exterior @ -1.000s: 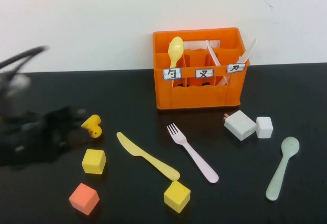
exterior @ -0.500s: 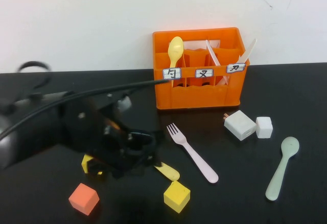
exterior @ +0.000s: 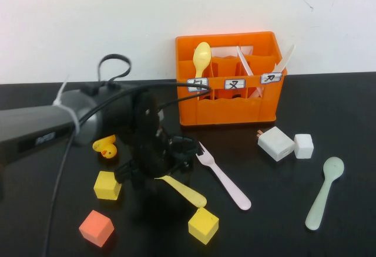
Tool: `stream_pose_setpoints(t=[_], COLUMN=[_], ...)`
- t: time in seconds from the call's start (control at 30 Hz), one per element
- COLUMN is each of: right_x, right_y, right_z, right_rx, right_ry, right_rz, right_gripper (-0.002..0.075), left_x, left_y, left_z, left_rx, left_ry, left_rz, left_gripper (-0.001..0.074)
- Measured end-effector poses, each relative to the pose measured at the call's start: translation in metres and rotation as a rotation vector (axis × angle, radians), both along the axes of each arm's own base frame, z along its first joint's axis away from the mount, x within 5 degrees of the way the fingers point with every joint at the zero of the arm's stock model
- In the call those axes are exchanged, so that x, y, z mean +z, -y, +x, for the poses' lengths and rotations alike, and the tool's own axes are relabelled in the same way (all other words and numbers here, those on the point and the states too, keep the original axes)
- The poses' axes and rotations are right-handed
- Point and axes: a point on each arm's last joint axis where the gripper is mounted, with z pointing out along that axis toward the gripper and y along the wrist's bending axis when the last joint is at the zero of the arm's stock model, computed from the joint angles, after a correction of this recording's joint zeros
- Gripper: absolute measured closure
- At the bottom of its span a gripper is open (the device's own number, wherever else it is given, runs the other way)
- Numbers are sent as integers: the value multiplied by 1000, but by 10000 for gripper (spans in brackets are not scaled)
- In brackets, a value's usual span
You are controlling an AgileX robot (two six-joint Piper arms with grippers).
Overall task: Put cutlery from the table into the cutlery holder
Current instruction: Pick up the knife
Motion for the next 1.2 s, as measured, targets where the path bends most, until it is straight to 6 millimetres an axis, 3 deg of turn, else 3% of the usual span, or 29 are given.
stream_pose_setpoints(t=[0.27,0.5,0.67,1.2], right_x=[0,0,0,0], right_y=[0,0,0,-1], right_z=[0,0,0,-1], right_rx=[4,6,5,16], right_ry=[-4,-3,-3,0], right_rz=[2,1,2,-4], right_gripper=[728,728,728,728], left_x=[0,0,0,5], left_y=[12,28,24,26], left_z=[20,15,8,-5], left_rx=[-78,-196,-218,-160], left_ry=[-55,-21,-82,-205], left_rz=[121,285,375,324], left_gripper=[234,283,339,350])
